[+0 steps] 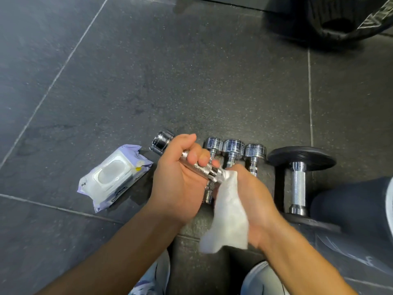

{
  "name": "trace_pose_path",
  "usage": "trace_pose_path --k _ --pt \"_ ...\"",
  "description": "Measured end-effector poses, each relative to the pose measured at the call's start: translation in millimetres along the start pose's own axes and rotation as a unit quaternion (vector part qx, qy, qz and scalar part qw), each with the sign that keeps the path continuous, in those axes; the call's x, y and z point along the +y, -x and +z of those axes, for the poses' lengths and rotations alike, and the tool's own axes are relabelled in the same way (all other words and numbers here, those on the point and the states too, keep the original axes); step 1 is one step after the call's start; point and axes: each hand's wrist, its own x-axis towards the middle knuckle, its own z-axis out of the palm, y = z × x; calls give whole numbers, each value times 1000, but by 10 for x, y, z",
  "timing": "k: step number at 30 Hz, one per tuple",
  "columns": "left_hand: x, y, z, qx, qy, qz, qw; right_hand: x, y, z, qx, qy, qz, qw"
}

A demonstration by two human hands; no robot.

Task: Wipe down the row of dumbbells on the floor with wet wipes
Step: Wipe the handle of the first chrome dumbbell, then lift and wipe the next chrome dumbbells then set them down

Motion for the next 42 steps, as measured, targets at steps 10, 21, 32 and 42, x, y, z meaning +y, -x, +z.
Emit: trace_pose_path --k 10,21,32,42 --pt "8 -17 -80 6 55 -26 998 375 -200 -192 60 316 -574 753" --pt "153 -283 -302 15 -130 -105 986 246 -287 -289 8 91 46 995" --pt "35 -1417 -1269 121 -697 -139 693 4 -598 -454 117 260 -365 886" --pt "-36 -1569 -1144 128 -841 -55 523 -344 -1470 -287 42 541 -460 702"
